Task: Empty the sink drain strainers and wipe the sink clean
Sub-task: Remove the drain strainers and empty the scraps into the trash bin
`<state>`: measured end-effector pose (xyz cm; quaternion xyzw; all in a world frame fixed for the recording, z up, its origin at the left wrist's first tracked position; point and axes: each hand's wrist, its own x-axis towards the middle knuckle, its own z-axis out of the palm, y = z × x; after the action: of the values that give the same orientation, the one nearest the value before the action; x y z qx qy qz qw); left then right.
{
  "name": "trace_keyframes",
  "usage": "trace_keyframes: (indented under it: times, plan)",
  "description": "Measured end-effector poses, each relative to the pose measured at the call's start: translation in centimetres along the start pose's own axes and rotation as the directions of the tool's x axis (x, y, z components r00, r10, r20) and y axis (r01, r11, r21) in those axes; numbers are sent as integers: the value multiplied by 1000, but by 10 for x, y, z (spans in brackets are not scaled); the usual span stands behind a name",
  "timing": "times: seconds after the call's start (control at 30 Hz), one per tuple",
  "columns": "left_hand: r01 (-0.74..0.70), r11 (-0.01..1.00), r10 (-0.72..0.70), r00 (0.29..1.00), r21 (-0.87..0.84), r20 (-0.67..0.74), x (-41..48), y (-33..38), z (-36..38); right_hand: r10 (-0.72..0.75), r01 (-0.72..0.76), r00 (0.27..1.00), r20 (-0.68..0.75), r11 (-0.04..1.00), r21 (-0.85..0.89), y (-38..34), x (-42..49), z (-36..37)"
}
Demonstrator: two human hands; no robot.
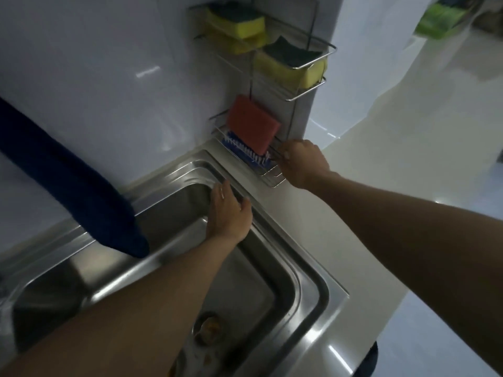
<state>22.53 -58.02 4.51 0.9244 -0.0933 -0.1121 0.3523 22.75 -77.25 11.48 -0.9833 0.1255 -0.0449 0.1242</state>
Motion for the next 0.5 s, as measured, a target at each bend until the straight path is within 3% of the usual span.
trace_keyframes:
  times: [0.23, 0.5]
  plan:
    - [57, 996, -54, 998, 71, -44, 51, 13, 69, -69, 85, 992, 104, 985, -151, 21, 41, 30]
    - [187, 952, -147, 974, 242, -175, 65, 24, 94, -63, 94, 983, 173, 980, -176, 25, 66, 38]
